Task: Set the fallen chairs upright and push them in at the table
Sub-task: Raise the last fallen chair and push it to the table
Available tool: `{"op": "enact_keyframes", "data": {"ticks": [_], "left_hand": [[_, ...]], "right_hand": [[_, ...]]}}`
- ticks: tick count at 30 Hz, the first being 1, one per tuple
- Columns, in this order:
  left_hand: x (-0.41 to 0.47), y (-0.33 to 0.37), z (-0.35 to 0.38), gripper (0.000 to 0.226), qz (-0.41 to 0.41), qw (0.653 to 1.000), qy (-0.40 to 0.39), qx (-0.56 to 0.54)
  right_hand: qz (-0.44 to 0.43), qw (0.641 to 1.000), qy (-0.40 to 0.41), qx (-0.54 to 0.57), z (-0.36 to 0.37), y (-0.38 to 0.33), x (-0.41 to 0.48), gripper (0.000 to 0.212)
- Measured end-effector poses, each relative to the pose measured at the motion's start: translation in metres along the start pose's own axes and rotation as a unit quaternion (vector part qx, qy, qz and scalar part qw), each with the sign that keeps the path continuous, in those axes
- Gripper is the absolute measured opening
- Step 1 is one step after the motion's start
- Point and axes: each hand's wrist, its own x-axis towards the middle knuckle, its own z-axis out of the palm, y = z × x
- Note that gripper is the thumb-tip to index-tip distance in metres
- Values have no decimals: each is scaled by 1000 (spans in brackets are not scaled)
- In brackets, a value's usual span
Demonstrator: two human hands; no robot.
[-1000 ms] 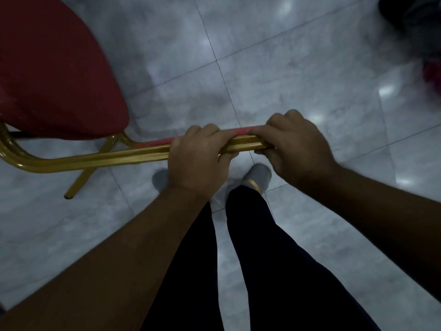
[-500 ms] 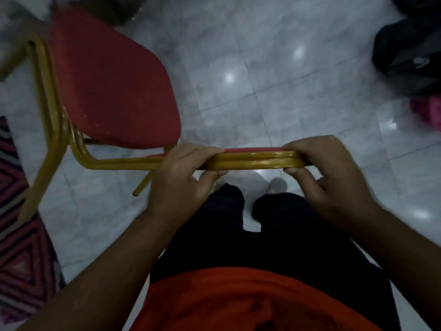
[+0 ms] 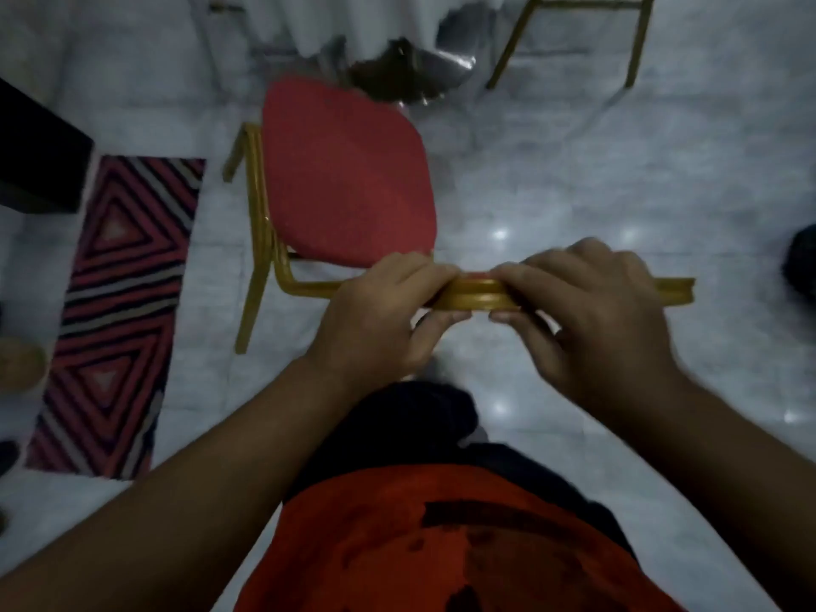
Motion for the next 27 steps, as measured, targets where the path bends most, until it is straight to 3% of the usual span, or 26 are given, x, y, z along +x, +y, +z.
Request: {"op": "enact_keyframes", "data": {"ticks": [6,10,14,17,20,23,27], "left_hand": [[-79,-54,-89,27,-78,997,9,-25],[-125,-87,-142,30,-101,994,-10,-49],[-138,-89,-164,51,-37,999,6,8],[-138,-108,-163,46,22,993,91,75],[-148,-138,-166,44,61,985,140,81],[-155,-161,-170,41,65,981,166,69],[-154,-194,-172,41,25,984,167,61]], "right_hand": [[-41,996,-56,51,19,-113,58,35],[-20,996,-82,34,25,-150,64,56],[27,997,-68,31,36,-171,62,65],[22,996,-66,62,49,-195,73,61],[70,992,-55,90,57,-203,79,65],[101,987,-51,113,65,-201,85,59],[76,994,-44,70,79,-204,117,60]]}}
